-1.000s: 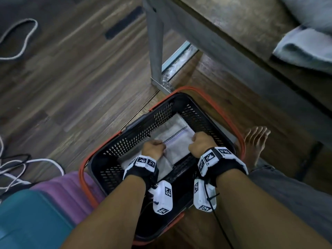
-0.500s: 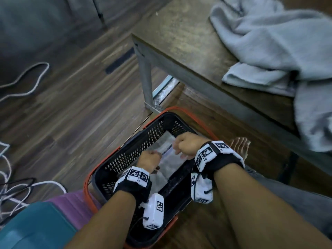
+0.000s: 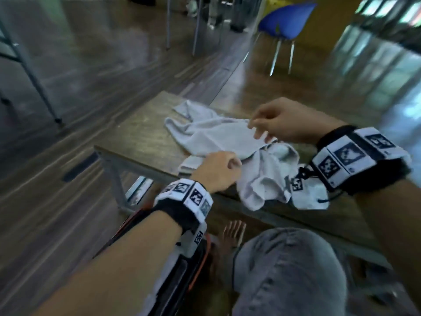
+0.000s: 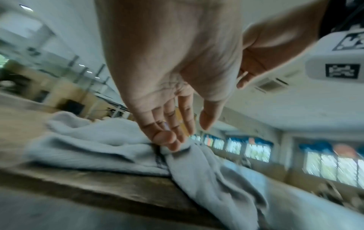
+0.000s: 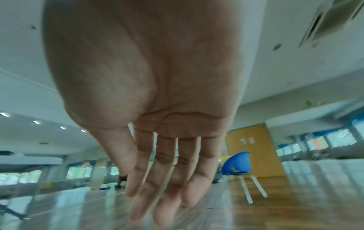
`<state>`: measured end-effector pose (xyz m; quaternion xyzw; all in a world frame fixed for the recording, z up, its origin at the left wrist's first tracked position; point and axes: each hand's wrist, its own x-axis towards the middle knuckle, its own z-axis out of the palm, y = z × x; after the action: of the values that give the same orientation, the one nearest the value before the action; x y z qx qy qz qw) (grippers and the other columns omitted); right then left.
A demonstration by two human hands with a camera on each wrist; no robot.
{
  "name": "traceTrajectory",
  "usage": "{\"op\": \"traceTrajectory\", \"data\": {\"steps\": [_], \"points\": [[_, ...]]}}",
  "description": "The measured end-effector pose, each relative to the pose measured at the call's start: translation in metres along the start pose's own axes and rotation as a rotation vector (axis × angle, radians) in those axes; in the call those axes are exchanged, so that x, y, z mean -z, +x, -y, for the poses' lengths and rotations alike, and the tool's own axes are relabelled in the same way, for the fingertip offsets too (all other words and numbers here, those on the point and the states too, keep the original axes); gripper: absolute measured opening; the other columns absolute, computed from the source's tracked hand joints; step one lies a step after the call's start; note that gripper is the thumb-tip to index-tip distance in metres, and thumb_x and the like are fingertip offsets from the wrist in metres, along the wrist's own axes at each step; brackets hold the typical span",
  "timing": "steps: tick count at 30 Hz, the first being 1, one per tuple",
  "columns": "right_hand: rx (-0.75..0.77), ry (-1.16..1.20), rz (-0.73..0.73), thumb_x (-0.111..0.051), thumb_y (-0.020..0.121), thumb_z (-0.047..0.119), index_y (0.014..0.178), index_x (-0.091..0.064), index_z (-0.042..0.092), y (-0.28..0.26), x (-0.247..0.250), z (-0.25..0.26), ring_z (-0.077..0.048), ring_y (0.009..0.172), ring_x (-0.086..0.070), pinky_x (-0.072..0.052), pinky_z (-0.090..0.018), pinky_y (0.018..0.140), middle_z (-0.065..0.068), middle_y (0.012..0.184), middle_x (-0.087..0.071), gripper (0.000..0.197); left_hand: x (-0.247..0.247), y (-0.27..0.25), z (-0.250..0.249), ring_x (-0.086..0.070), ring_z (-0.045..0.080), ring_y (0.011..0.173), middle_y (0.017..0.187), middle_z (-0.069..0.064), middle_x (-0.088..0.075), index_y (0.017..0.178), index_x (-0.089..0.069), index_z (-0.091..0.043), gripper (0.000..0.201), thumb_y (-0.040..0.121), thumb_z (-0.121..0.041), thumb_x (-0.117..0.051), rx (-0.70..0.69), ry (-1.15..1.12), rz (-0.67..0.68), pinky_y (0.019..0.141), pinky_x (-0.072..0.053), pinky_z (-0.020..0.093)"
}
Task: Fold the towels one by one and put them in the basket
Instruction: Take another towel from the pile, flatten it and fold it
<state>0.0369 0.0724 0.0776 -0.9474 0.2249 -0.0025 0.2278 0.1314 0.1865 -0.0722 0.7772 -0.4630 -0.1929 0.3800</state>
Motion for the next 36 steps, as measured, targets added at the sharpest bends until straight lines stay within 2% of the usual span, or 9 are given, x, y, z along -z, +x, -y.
{"op": "traceTrajectory", "data": {"steps": [5,7,11,14,18,25,29,33,36], "points": [[-0.164,0.037,0.008,-0.056,0.1,0.017,0.102,-0.071,0.014,-0.038,0.018,-0.093,-0.02,0.077,-0.068,-0.048,-0.016,0.052,-0.003,0.091,-0.074,0.015,-0.051,0.033,-0.025,-0.045,0.022,0.058,0.066,0.001,-0.044,0.07,-0.04,-0.012,0.042,0.087,-0.044,-0.062,0.06,0.436,0.136,0.053,-0.039,0.033],[-0.205,0.02,0.047,-0.059,0.099,0.02,0.102,-0.071,0.019,-0.049,0.011,-0.123,-0.021,0.082,-0.07,-0.053,-0.024,0.062,-0.001,0.093,-0.074,0.012,-0.056,0.042,-0.034,-0.044,0.024,0.057,0.064,0.002,-0.041,0.065,-0.035,-0.011,0.043,0.095,-0.037,-0.053,0.056,0.467,0.154,0.053,-0.037,0.033],[-0.21,0.031,0.02,-0.076,0.085,0.043,0.121,-0.06,0.025,-0.055,-0.004,-0.159,-0.008,0.098,-0.064,-0.052,-0.03,0.087,0.007,0.111,-0.066,0.043,-0.041,0.065,-0.083,-0.058,0.037,0.074,0.078,0.02,-0.061,0.066,-0.046,-0.017,0.03,0.095,-0.022,-0.05,-0.032,-0.01,0.056,0.066,-0.045,0.032],[-0.129,0.335,-0.087,-0.084,0.068,0.057,0.129,-0.052,0.038,-0.052,-0.005,-0.156,-0.004,0.102,-0.066,-0.055,-0.028,0.082,0.015,0.115,-0.067,0.071,-0.016,0.08,-0.138,-0.053,0.015,0.07,0.065,-0.003,-0.058,0.07,-0.054,-0.018,0.026,0.095,-0.017,-0.053,-0.223,-0.283,0.006,0.065,-0.042,0.024],[-0.144,0.565,-0.416,-0.069,0.084,0.024,0.08,-0.072,0.023,-0.039,0.026,-0.138,-0.013,0.056,-0.069,-0.057,-0.035,0.047,-0.001,0.072,-0.073,0.004,0.017,0.09,-0.182,-0.056,0.005,0.066,0.072,-0.007,-0.062,0.09,-0.066,-0.014,0.008,0.094,-0.017,-0.06,-0.368,-0.502,0.082,0.066,-0.044,0.017],[-0.059,1.051,-0.712,-0.049,0.099,0.001,0.095,-0.069,0.008,-0.044,0.108,-0.105,-0.03,0.068,-0.072,-0.061,-0.044,0.056,-0.01,0.075,-0.072,0.021,-0.002,0.096,-0.166,-0.064,0.017,0.095,0.115,0.001,-0.062,0.137,-0.041,-0.019,0.077,0.074,-0.029,-0.085,-0.256,-0.148,0.096,0.084,-0.056,0.032],[0.066,1.196,-0.755,-0.05,0.101,0.001,0.125,-0.057,0.003,-0.058,0.136,-0.103,-0.037,0.098,-0.068,-0.06,-0.053,0.081,-0.019,0.108,-0.066,0.025,-0.019,0.106,-0.147,-0.066,0.023,0.083,0.09,0.005,-0.071,0.087,-0.067,-0.017,0.009,0.086,-0.026,-0.069,-0.119,0.2,-0.104,0.07,-0.05,0.029],[0.098,1.272,-0.893,-0.044,0.103,0.001,0.126,-0.045,0.005,-0.077,0.154,-0.113,-0.029,0.095,-0.066,-0.06,-0.041,0.085,-0.015,0.109,-0.063,0.023,-0.015,0.115,-0.147,-0.065,0.022,0.079,0.079,-0.001,-0.068,0.08,-0.069,-0.02,0.009,0.084,-0.025,-0.062,-0.016,0.179,-0.298,0.067,-0.051,0.028],[0.102,1.325,-0.865,-0.053,0.101,0.009,0.133,-0.05,0.001,-0.094,0.163,-0.119,-0.03,0.091,-0.071,-0.059,-0.046,0.086,-0.019,0.114,-0.066,0.033,-0.014,0.121,-0.159,-0.065,0.012,0.075,0.08,-0.01,-0.068,0.09,-0.068,-0.023,0.021,0.078,-0.039,-0.073,-0.125,0.011,-0.168,0.06,-0.046,0.019]]}}
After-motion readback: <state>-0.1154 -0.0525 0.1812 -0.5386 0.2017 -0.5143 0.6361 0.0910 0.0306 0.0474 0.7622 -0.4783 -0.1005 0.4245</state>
